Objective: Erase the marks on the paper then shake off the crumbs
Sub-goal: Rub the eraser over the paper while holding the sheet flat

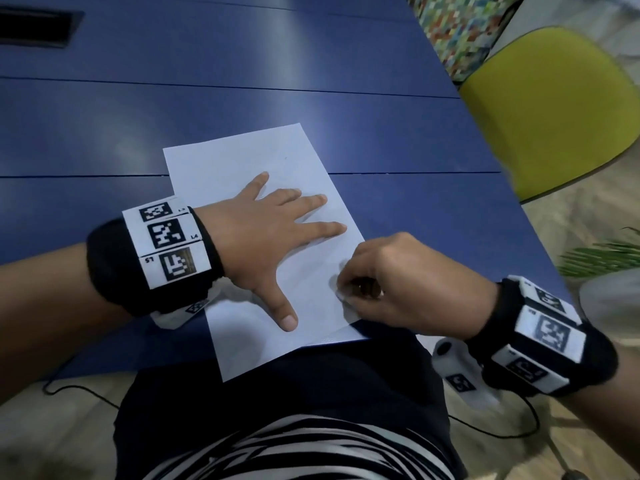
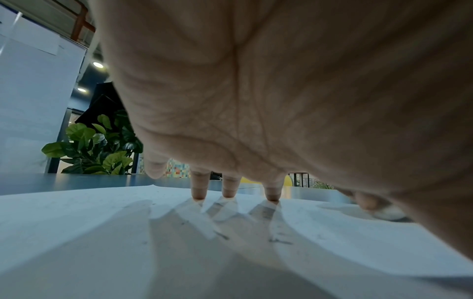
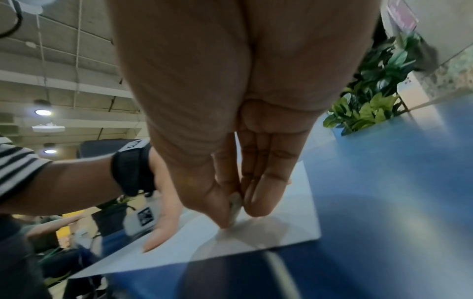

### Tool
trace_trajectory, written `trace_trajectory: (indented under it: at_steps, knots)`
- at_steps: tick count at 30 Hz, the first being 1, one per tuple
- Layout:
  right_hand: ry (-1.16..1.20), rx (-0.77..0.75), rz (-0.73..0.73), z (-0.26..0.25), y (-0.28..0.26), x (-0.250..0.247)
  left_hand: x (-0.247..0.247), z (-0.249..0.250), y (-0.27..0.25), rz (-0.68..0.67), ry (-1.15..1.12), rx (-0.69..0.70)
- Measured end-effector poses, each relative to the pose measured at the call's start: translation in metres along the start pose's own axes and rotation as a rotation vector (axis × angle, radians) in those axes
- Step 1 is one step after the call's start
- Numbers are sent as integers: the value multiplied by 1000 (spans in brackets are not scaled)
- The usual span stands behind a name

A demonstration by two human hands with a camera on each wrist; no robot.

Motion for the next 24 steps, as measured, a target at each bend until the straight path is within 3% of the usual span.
trace_trajectory:
  at_steps: [5, 10, 15, 19, 24]
  knots:
    - [-61, 97, 111, 18, 2, -10, 0, 0, -1, 13, -3, -6]
    - [-16, 35, 9, -2, 1, 1, -1, 1, -1, 12, -2, -9]
    - [-108, 199, 106, 13, 4, -10, 1, 2, -2, 22, -2, -23]
    - [-88, 85, -27, -23, 14, 9, 0, 2, 0, 6, -22, -24]
    - [-130, 237, 44, 1, 13, -7, 1, 3, -1, 16, -14, -29]
Point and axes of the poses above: each hand's wrist, its own y-axis towards the middle knuckle, its own x-axis out of the palm, z = x × y, the point moved 3 cm from there along y, towards the middle knuckle, and after that the axes turned 15 degrees about -x, right-handed, at the moved point
